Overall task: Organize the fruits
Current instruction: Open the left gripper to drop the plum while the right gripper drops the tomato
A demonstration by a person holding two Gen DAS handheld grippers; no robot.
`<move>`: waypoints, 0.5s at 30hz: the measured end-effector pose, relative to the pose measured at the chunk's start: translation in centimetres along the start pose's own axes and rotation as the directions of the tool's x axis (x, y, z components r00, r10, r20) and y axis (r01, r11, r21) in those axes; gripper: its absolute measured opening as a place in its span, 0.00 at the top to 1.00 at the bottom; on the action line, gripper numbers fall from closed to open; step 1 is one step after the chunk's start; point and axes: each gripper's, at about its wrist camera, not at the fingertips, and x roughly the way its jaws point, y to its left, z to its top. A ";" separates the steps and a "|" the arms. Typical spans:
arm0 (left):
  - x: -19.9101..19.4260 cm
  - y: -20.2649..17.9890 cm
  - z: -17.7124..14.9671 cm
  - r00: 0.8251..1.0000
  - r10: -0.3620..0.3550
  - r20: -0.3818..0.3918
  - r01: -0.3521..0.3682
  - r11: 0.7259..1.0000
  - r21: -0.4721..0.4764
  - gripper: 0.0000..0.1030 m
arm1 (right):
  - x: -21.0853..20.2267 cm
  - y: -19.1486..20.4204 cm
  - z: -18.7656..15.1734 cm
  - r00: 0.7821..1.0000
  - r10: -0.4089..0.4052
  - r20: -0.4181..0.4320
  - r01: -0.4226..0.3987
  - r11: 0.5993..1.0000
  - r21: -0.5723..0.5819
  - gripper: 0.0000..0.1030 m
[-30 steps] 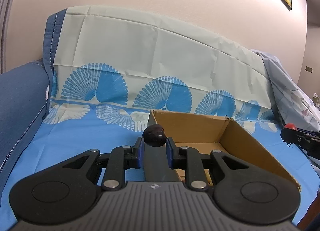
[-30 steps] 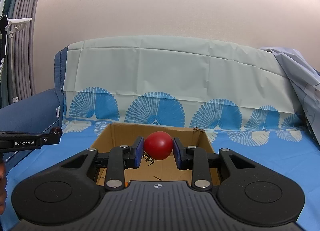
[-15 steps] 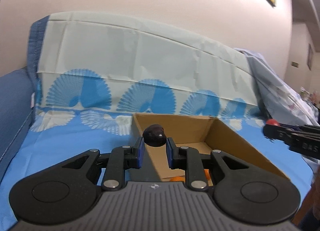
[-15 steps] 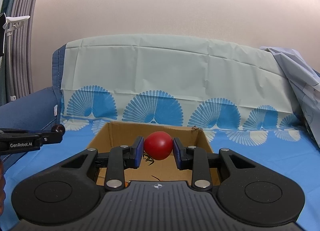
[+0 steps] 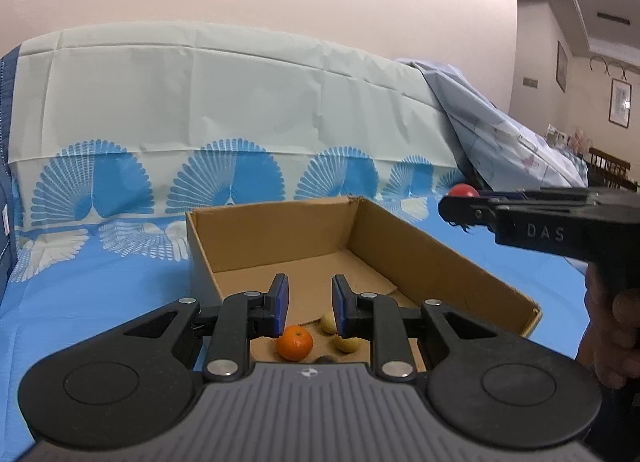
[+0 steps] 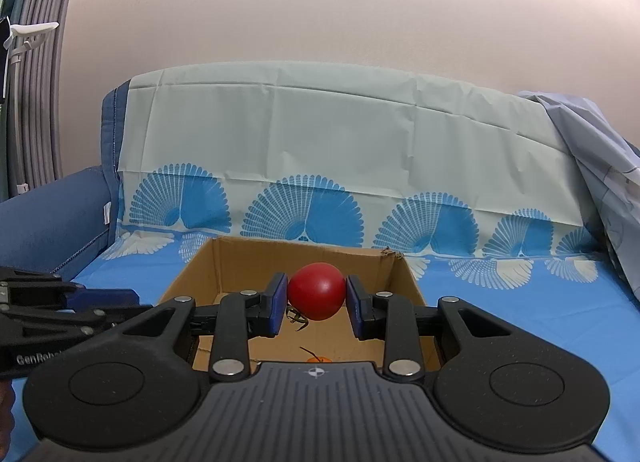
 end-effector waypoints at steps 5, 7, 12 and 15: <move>0.1 -0.3 -0.1 1.000 -0.009 -0.002 0.009 1.000 0.009 0.75 | 0.2 -0.1 0.0 1.000 0.000 -0.009 0.000 1.000 0.000 0.68; 0.1 -0.3 -0.1 1.000 -0.013 -0.009 0.013 1.000 0.006 0.71 | 0.3 0.0 0.0 1.000 -0.008 -0.015 0.008 1.000 -0.003 0.50; 0.2 -0.6 -0.1 1.000 -0.017 -0.016 0.018 1.000 0.019 0.51 | 0.6 0.0 -0.2 0.999 -0.037 -0.028 0.037 0.999 -0.004 0.25; 0.1 -0.9 -0.2 1.000 -0.014 -0.011 0.014 0.999 0.034 0.38 | 0.6 0.0 -0.3 0.998 -0.041 -0.037 0.040 0.999 -0.010 0.20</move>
